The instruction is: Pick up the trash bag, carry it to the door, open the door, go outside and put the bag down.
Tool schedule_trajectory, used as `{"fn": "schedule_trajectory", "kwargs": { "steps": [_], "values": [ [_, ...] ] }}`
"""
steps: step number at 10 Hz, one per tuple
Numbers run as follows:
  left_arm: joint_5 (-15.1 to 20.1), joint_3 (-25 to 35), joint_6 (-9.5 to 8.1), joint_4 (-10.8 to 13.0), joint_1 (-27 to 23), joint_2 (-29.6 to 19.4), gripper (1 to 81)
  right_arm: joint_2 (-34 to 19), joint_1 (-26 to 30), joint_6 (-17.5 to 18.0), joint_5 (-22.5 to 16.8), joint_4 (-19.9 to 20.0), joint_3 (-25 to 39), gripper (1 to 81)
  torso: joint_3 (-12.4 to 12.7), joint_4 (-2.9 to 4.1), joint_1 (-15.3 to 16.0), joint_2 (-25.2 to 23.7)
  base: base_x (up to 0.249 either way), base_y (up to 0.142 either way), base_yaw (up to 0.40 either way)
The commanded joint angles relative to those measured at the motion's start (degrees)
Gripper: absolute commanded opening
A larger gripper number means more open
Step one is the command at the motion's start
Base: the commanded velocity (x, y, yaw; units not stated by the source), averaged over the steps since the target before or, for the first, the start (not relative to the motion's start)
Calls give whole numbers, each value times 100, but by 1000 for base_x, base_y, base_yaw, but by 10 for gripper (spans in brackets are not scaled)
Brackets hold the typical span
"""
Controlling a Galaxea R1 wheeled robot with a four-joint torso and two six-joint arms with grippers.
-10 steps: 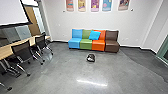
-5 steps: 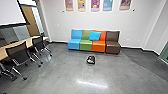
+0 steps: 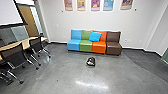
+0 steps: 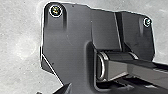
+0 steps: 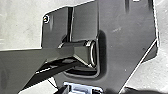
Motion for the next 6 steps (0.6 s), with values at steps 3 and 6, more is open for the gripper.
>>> {"fn": "schedule_trajectory", "kwargs": {
  "steps": [3, 6],
  "values": [
    [338, 10, 5, -55, -220, -26, 811, -57, 139, -24, -344, -41, 53, 811, 0, 0, 0, 0, 196, 0, 0],
    [338, 10, 5, -64, -220, -17, 811, -57, 130, -24, -344, -41, 53, 811, 0, 0, 0, 0, 185, 0, 0]
  ]
}}
